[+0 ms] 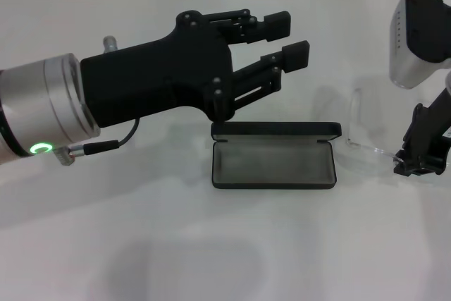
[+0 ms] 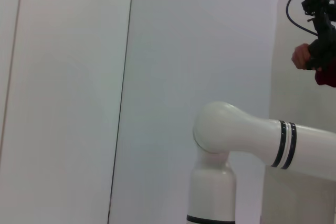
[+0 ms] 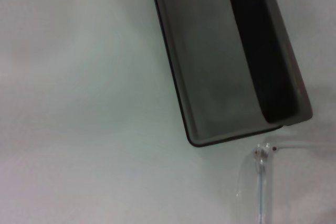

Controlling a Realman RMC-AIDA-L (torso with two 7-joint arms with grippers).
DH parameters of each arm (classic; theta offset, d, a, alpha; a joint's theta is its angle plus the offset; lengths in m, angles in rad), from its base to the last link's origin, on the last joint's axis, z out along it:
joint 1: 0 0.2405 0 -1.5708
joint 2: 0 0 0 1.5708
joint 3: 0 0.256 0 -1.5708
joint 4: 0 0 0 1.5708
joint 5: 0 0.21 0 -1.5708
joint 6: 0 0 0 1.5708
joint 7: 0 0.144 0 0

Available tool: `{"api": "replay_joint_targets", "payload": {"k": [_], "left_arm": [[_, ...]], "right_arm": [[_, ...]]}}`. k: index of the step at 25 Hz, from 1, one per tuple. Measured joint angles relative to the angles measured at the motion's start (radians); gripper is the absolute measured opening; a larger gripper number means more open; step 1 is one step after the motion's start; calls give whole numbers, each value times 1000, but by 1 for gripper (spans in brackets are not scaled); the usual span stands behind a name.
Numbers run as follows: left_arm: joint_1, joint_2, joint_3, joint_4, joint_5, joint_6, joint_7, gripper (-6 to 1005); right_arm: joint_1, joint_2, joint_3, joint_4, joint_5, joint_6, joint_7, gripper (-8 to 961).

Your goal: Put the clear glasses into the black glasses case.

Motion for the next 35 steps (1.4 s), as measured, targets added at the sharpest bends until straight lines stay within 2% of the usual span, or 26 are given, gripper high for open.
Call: {"api": "replay_joint_targets", "payload": {"k": [5,8,12,16,19,22,26,30,31,32,35], "left_arm": [[5,1,-7,-11,-10,15,2,361],[3,1,-15,-12,-9,40,6,358],[-6,1,-36,-29,-11,69,18,353],[-6,0,-37,-32,-26,69,31,348],[-6,-1,-37,-35,-73,70,46,336],[-6,-1,-37,-36,-119,70,78,319],[-10,-1,-37,-33,-136,70,107,296],[-34,-2,-37,-47,-154,69,104,248],[-46,-1,-35,-57,-154,69,102,229],[-59,-1,-32,-67,-155,69,100,211],[-88,0,-26,-99,-156,72,97,155]], "right_arm": [[-56,1,19,-146,33,-88,16,135],[-101,0,86,-281,81,-166,29,125],[-141,-4,262,-417,219,-275,24,112],[-181,-6,512,-538,421,-382,-15,86],[-229,-2,627,-584,602,-434,-65,84],[-304,5,634,-567,771,-454,-132,83],[-377,8,533,-432,921,-450,-256,82],[-384,4,470,-262,981,-441,-374,82],[-384,4,470,-262,981,-441,-374,82],[-373,3,465,-187,1004,-441,-426,82],[-354,1,464,-137,1021,-440,-455,82]]}}
